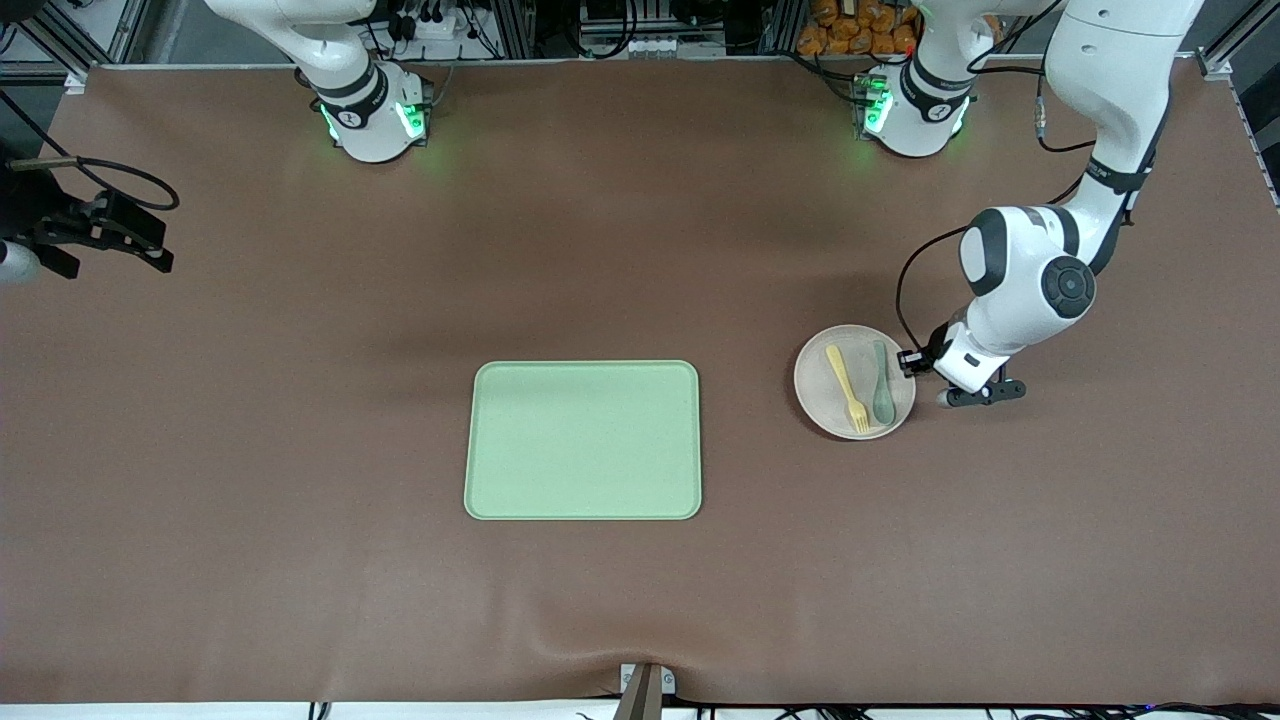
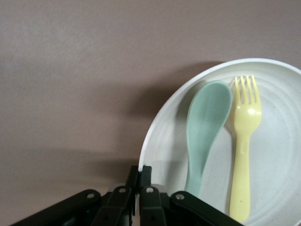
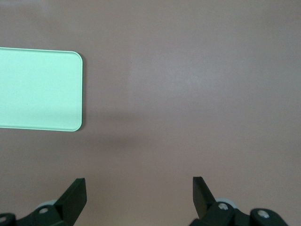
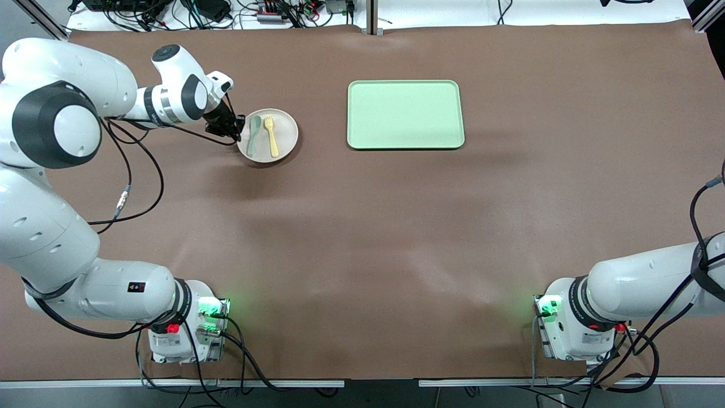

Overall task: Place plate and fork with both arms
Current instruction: 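Slide the plate with the left gripper onto the green tray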

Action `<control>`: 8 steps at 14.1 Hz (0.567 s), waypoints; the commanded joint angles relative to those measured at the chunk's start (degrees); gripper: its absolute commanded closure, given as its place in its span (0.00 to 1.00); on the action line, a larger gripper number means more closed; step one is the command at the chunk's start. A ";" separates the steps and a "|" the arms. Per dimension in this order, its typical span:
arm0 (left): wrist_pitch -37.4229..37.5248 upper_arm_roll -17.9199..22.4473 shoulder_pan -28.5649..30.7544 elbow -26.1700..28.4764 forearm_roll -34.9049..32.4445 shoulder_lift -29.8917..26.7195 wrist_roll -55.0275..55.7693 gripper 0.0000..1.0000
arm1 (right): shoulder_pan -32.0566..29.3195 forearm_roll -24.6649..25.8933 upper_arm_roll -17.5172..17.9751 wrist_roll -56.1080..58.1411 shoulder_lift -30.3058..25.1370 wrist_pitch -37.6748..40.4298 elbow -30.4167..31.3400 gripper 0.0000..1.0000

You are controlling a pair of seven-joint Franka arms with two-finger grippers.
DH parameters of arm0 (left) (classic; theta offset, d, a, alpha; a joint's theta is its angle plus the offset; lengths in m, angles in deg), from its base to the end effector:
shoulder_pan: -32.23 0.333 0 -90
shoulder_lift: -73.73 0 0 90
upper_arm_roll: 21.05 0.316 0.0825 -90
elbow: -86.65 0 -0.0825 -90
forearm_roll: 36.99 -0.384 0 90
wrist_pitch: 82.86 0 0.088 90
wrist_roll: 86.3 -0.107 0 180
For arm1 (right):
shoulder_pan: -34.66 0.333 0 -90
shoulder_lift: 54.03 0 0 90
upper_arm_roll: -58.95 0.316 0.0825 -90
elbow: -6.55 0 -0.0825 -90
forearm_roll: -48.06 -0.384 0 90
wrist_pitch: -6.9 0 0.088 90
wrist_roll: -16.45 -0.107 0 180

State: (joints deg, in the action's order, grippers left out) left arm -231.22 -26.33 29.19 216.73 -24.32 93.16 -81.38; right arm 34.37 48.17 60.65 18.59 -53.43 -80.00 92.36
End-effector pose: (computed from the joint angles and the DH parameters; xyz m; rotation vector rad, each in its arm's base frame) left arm 0.5293 -0.0743 0.2062 2.9930 0.2028 -0.0566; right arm 0.5526 0.0133 0.6483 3.1384 0.0971 0.0134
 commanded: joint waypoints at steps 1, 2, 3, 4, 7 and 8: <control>0.17 -1.49 0.40 -1.58 1.13 -0.45 -1.49 1.00 | -0.33 -0.46 0.06 -0.30 0.28 0.59 -0.63 0.00; 0.70 -2.10 0.40 -2.37 1.13 -0.54 -1.93 1.00 | -0.33 -0.46 0.06 -0.30 0.28 0.59 -0.63 0.00; 2.62 -2.55 0.31 -4.12 1.04 -0.54 -2.71 1.00 | -0.33 -0.46 0.06 -0.30 0.28 0.68 -0.63 0.00; 7.42 -3.33 0.23 -7.44 1.04 -0.45 -4.20 1.00 | -0.33 -0.46 0.06 -0.30 0.28 0.68 -0.63 0.00; 24.47 -3.52 -0.82 -19.66 0.16 0.16 -5.79 1.00 | -0.41 -0.46 0.06 -0.30 0.28 0.68 -0.63 0.00; 28.00 -3.52 -1.35 -22.57 0.16 0.25 -5.80 1.00 | -0.41 -0.46 0.06 -0.30 0.28 0.68 -0.63 0.00</control>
State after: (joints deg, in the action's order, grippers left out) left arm -210.71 -29.87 28.50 200.80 -24.32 93.01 -85.98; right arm 34.36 48.17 60.62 18.59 -53.43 -79.85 92.37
